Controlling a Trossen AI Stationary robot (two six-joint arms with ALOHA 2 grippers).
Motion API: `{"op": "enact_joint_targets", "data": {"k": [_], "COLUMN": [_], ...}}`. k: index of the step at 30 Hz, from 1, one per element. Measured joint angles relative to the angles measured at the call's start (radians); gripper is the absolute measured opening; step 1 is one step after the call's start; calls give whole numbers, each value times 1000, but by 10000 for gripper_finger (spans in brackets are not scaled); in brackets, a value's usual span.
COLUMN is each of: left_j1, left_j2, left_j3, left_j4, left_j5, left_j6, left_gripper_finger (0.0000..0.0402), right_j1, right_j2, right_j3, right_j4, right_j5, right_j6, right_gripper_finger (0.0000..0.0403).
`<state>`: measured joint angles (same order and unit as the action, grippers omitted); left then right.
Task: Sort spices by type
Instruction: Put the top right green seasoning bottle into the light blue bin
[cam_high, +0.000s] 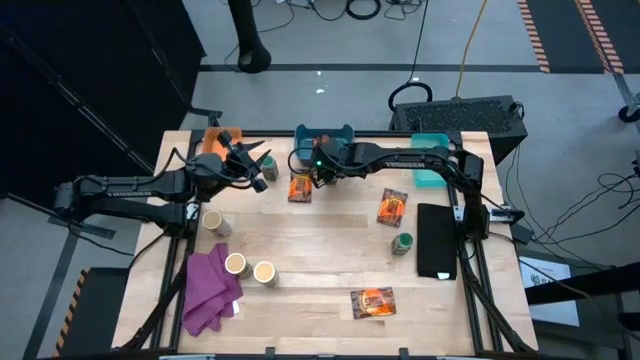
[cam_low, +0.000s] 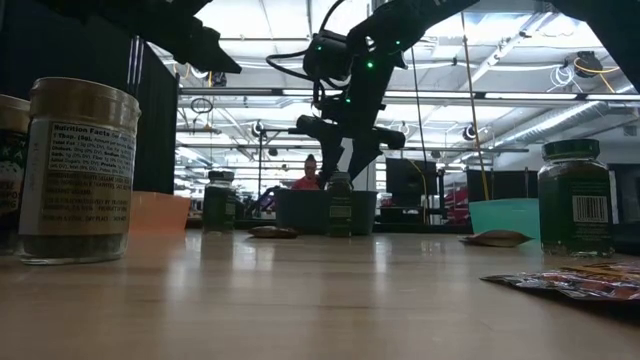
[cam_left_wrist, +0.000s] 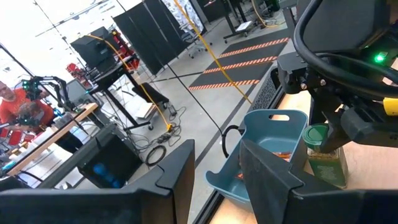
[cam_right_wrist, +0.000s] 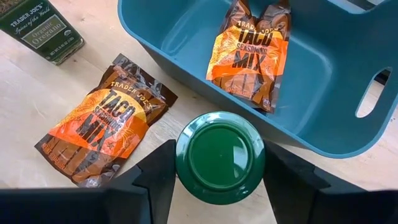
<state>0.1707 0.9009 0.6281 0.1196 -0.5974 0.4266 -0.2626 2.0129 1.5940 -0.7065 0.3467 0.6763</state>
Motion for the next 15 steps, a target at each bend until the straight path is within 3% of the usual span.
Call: {"op": "enact_joint_targets", "data": {"k": [15], "left_j1": [-1], "left_j2": [0], "left_j3": [0], "left_j4": [0], "left_j5": [0], "left_j6": [0], "left_gripper_finger": [134], "right_j1": [17], "right_j2": [-111], "right_j3": [-5], "right_j4": [-31], "right_j5": [-14], "right_j6": [-76], "right_gripper_finger": [187]}}
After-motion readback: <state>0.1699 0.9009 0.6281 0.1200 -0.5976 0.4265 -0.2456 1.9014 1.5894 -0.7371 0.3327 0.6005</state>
